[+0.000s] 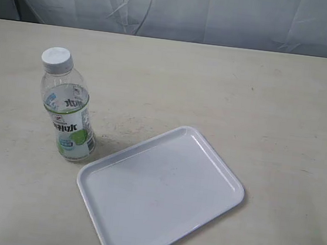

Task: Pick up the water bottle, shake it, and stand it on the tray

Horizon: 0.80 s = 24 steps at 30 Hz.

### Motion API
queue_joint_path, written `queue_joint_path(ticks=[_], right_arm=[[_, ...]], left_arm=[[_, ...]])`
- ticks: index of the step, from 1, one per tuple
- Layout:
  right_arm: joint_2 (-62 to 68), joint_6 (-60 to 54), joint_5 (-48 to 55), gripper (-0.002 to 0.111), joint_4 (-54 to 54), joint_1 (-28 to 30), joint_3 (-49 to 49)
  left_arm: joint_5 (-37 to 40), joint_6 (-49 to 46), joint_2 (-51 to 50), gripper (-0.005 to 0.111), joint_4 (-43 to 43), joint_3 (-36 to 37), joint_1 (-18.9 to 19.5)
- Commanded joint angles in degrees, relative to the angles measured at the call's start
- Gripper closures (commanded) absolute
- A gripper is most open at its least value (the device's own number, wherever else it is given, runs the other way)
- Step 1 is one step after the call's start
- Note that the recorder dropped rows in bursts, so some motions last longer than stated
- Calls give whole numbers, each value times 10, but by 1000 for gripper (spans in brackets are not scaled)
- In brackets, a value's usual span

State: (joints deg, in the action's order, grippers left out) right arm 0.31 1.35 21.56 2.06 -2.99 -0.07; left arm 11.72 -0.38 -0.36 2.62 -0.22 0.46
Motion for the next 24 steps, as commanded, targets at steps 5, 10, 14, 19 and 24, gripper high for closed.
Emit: queue_joint_path(ticks=[5, 10, 14, 19, 24], right_arm=[[-3, -1, -7, 106, 0, 2, 1], [-3, -1, -7, 106, 0, 2, 1], [-3, -1, -8, 106, 0, 2, 1], [-3, -1, -8, 106, 0, 2, 1], [-3, -1, -8, 106, 0, 2, 1]], left_arm=[[-182, 23, 4, 106, 166, 2, 0], [-194, 138, 4, 106, 196, 2, 0], [-176, 187, 4, 106, 196, 2, 0], [-230, 205, 4, 106, 51, -37, -1], [-285, 540, -186, 106, -467, -189, -1]])
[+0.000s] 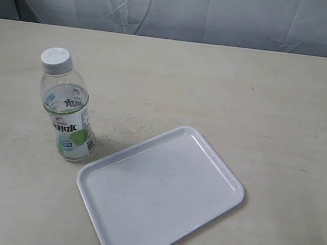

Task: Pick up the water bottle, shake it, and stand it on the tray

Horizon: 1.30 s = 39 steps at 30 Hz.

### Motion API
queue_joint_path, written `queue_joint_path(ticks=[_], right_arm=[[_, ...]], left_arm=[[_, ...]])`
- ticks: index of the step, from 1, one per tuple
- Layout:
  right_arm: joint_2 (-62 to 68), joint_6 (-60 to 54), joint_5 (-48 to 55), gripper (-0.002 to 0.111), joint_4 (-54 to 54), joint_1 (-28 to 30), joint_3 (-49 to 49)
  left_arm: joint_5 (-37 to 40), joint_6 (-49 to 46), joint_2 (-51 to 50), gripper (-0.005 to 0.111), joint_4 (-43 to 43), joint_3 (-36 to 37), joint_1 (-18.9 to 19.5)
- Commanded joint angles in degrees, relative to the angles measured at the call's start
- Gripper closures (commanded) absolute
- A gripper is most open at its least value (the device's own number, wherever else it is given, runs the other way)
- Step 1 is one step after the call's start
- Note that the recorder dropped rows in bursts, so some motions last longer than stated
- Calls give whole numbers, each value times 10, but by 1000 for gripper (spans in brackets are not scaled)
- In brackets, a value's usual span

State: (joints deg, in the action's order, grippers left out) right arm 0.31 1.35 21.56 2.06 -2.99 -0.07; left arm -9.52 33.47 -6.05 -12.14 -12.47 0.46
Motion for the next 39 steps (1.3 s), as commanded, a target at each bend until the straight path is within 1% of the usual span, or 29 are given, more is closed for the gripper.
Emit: queue_joint_path(ticks=[1, 2, 3, 4, 6, 7, 10, 11, 13, 14, 15, 16, 18, 19, 20, 25, 29, 33, 37, 39], right_arm=[[-3, -1, -8, 106, 0, 2, 1], [-3, -1, -6, 106, 0, 2, 1], [-3, -1, -6, 106, 0, 2, 1], [-3, -1, -6, 106, 0, 2, 1], [-3, -1, -6, 106, 0, 2, 1], [-3, -1, -6, 106, 0, 2, 1], [-3, -1, -6, 106, 0, 2, 1], [-3, -1, -6, 106, 0, 2, 1], [-3, -1, -6, 106, 0, 2, 1], [-3, -1, -6, 106, 0, 2, 1], [-3, -1, -6, 106, 0, 2, 1], [-3, -1, -6, 106, 0, 2, 1], [-3, -1, -6, 106, 0, 2, 1], [-3, -1, -8, 106, 0, 2, 1], [-3, -1, -8, 106, 0, 2, 1], [-3, -1, -8, 106, 0, 2, 1], [-3, -1, -8, 106, 0, 2, 1], [-3, -1, -8, 106, 0, 2, 1], [-3, -1, -8, 106, 0, 2, 1], [-3, -1, -7, 106, 0, 2, 1]], left_arm=[[-128, 252, -164, 106, -390, -80, -1], [-225, 299, -221, 106, -495, -101, -1], [-274, 308, -258, 106, -539, -112, -1], [-313, 309, -301, 106, -533, -128, -1], [-333, 309, -360, 106, -464, -138, -1], [-341, 309, -373, 106, -458, -138, -1], [-344, 301, -410, 106, -476, -138, -1], [-350, 286, -421, 104, -488, -138, -1], [-381, 246, -438, 96, -515, -138, -1], [-397, 222, -441, 89, -519, -138, -1], [-400, 204, -445, 78, -519, -138, -1], [-400, 196, -447, 64, -516, -138, -1], [-385, 170, -447, 29, -489, -138, -1], [-373, 158, -447, 14, -476, -138, -1], [-368, 143, -447, 1, -464, -138, -1], [-375, 119, -449, 1, -468, -138, -1], [-378, 103, -483, 1, -453, -138, -1], [-435, 43, -544, 1, -430, -138, -1], [-474, 33, -621, 1, -423, -138, -1], [-500, 13, -660, 1, -420, -137, -1]])
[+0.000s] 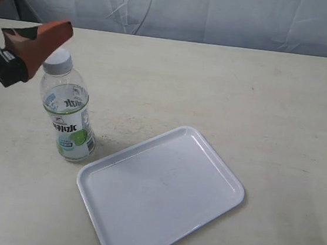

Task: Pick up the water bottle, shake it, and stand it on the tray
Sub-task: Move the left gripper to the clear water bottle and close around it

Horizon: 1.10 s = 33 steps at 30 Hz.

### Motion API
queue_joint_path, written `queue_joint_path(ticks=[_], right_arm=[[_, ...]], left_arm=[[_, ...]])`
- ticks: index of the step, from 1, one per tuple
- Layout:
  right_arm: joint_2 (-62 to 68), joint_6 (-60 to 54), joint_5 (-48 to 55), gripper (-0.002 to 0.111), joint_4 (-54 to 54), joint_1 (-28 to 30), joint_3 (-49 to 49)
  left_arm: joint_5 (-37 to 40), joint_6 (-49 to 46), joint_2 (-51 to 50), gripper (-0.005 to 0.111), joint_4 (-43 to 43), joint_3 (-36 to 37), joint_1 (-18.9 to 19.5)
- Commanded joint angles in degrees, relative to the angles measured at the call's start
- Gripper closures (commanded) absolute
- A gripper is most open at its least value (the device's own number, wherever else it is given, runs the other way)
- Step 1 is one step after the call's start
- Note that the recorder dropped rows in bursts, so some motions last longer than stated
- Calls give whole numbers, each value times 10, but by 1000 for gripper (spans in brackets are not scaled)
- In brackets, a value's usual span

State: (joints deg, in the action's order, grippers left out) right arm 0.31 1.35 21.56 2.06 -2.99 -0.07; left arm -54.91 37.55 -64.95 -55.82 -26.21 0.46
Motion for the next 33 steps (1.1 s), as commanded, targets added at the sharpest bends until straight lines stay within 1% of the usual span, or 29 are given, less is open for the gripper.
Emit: queue_joint_path(ticks=[1, 4, 9, 16, 20, 29, 33], right_arm=[[-3, -1, -7, 106, 0, 2, 1], [-3, -1, -7, 106, 0, 2, 1], [-3, -1, -7, 106, 0, 2, 1], [-3, -1, -7, 106, 0, 2, 1], [-3, -1, -8, 106, 0, 2, 1], [-3, -1, -8, 106, 0, 2, 1], [-3, -1, -8, 106, 0, 2, 1]], left_arm=[[-56, -38, -85, 1, 18, 0, -1], [-82, -70, -129, 1, 30, 0, 0], [-101, -115, -188, 1, 36, 0, 0], [-124, -139, -262, 1, 37, 0, 0], [-151, -152, -313, 1, 37, 0, 0], [-151, -188, -410, 1, 37, 0, 0], [-151, -189, -438, 3, 41, 0, 0]])
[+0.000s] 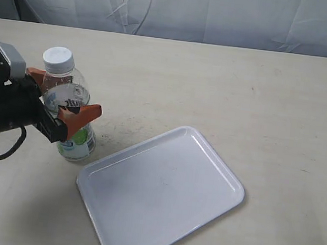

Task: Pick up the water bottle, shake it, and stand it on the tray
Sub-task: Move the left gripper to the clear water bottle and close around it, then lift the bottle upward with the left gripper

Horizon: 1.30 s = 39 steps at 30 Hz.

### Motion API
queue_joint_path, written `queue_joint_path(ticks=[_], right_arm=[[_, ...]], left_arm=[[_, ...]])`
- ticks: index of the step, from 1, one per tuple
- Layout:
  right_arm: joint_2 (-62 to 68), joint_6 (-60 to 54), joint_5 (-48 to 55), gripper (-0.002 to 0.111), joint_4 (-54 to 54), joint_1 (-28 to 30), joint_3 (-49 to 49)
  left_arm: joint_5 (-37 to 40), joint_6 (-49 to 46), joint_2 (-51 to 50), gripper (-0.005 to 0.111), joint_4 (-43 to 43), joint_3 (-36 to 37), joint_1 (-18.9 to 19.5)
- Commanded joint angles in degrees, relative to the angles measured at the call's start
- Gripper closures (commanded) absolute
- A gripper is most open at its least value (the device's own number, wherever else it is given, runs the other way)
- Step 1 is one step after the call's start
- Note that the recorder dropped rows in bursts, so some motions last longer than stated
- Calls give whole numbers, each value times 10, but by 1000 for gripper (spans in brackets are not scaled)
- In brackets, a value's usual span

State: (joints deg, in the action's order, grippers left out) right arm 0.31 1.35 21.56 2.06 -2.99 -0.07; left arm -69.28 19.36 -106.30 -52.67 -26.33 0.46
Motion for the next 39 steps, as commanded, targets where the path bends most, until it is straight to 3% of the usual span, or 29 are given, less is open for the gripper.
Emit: queue_joint_path(ticks=[1, 5, 14, 19, 25, 29, 33, 37, 39], right_arm=[[-3, -1, -8, 106, 0, 2, 1], [-3, -1, -8, 106, 0, 2, 1], [-3, -1, -7, 106, 0, 2, 1], [-3, -1, -7, 106, 0, 2, 1], [-3, -1, -8, 106, 0, 2, 1], [-3, -1, -8, 106, 0, 2, 1], [-3, -1, -8, 106, 0, 2, 1], [-3, -1, -8, 106, 0, 2, 1], [-3, -1, -8, 106, 0, 2, 1]], left_arm=[[-7, -7, -30, 5, 12, 2, 0], [-7, -3, -33, 23, 7, 2, 0], [-7, 48, -32, 104, -30, 2, 0], [-7, 68, -15, 106, -38, 2, 0], [-7, 249, 61, 107, -40, -20, 0], [-7, 353, 164, 107, -77, -79, -6], [-3, 384, 267, 107, -87, -170, -55], [254, 376, 319, 107, -126, -250, -127], [293, 390, 313, 107, -146, -249, -147]])
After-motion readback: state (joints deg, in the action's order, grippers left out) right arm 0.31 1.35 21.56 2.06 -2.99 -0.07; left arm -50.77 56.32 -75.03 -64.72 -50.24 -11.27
